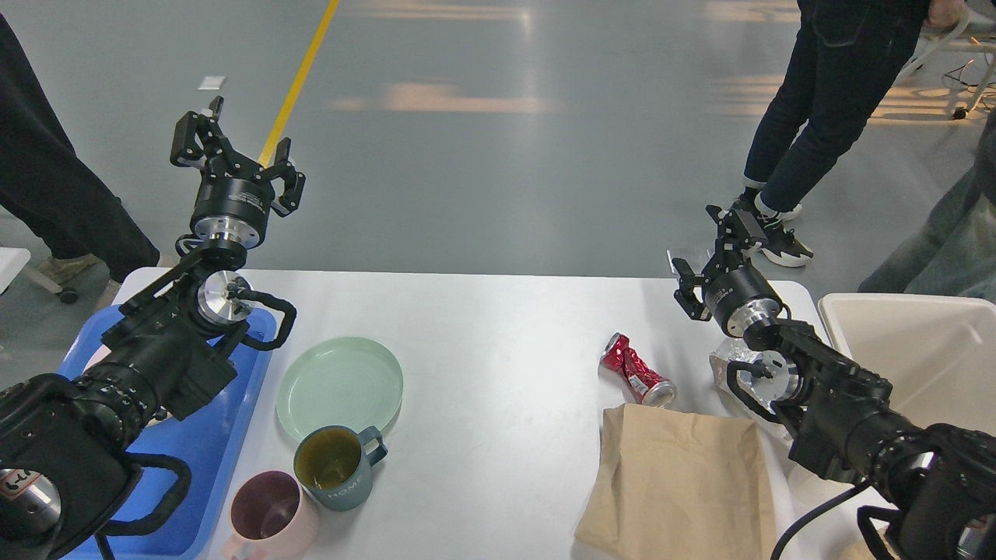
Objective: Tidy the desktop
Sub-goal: 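Raise the left arm up and away from the blue tray, then lower the left gripper onto the green-and-white mug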
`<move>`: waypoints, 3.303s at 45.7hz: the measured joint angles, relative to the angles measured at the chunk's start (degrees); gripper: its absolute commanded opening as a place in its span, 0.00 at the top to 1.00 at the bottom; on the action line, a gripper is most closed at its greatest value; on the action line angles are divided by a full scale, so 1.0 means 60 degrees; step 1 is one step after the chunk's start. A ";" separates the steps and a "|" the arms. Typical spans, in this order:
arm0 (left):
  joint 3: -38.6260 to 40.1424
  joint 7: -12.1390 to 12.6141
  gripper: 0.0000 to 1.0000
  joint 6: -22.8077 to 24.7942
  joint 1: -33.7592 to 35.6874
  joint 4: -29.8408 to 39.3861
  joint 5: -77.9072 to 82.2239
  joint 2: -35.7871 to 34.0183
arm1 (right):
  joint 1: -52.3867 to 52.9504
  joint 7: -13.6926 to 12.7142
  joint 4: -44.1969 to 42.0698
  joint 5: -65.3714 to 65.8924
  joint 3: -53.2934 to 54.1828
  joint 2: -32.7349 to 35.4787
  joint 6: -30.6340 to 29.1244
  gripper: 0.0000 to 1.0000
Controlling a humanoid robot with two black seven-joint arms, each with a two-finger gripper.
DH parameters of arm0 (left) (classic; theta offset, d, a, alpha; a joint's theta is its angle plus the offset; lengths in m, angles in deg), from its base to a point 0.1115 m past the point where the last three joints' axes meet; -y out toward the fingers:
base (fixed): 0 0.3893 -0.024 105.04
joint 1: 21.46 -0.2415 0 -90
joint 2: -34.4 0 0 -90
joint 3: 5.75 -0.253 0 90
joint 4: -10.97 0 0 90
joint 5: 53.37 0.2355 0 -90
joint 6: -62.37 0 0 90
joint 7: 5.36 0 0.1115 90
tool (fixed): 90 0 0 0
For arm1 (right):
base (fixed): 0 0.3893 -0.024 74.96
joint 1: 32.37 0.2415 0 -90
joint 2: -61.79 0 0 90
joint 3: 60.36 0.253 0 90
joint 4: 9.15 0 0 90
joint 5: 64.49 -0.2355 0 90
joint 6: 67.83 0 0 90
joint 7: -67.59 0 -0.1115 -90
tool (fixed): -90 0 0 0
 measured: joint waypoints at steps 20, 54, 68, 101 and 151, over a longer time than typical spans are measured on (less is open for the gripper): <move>-0.0026 0.0222 0.04 -0.0065 0.0155 0.0058 -0.0007 -0.0424 | 0.0000 0.0000 0.0000 0.0001 0.0000 0.0000 0.0000 0.00; -0.5017 0.0629 0.04 -0.0106 0.1685 0.0086 0.0015 -0.2590 | 0.0000 0.0000 -0.0004 0.0000 0.0000 0.0000 0.0000 0.00; -0.8081 0.1118 0.04 0.0048 0.2696 0.0187 0.0022 -0.3068 | 0.0000 0.0000 0.0000 0.0001 0.0000 0.0000 0.0000 0.00; -1.2540 0.1069 0.04 0.2653 0.5326 0.1241 0.0498 -0.4527 | 0.0000 0.0000 -0.0008 0.0000 0.0000 0.0000 0.0000 0.00; -1.9235 0.4903 0.04 0.5815 1.1150 0.7051 0.2861 -0.3206 | 0.0000 0.0000 -0.0006 0.0000 0.0000 0.0000 0.0000 0.00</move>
